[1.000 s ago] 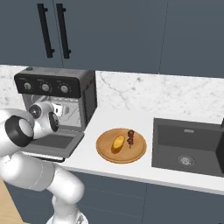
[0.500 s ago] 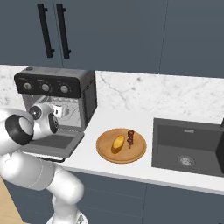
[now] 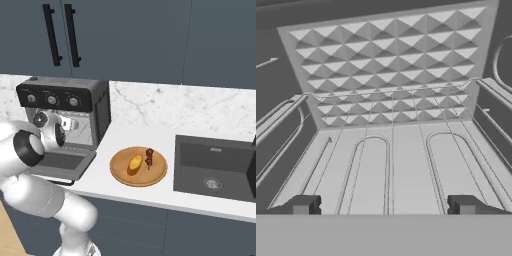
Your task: Pick up the kebab skewer and baguette bread, and place them inside the toaster oven. Close the toaster oven door and start by setting the timer.
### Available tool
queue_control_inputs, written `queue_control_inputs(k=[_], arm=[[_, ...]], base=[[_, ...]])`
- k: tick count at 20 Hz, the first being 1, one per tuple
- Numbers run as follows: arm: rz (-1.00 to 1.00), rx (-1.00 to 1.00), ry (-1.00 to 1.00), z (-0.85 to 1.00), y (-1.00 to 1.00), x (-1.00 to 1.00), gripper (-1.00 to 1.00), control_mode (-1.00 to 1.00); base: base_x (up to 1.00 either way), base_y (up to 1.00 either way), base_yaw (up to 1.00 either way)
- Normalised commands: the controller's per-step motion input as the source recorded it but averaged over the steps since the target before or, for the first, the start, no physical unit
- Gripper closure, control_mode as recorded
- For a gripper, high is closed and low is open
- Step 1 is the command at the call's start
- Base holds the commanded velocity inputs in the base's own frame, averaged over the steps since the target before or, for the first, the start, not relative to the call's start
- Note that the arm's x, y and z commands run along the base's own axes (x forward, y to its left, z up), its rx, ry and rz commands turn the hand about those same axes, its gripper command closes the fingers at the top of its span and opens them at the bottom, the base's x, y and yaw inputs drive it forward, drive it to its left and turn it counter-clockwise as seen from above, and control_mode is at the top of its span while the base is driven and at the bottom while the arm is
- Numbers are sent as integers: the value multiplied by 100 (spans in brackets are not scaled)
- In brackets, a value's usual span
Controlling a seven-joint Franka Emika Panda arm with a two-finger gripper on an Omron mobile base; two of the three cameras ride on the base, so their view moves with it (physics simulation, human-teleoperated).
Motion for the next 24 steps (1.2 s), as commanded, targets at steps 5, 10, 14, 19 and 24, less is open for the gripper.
queue_control_inputs(k=[5,10,14,19,24], arm=[[6,-5,13,-26,7,-15,-100,-100],[8,-6,8,-40,5,-38,-100,-100],[9,-6,7,-35,0,-35,-100,-100],[6,-4,13,-25,0,-37,-100,-100],[1,-4,24,-23,0,-50,-100,-100]], base=[[0,0,0],[0,0,0],[0,0,0],[0,0,0],[0,0,0]])
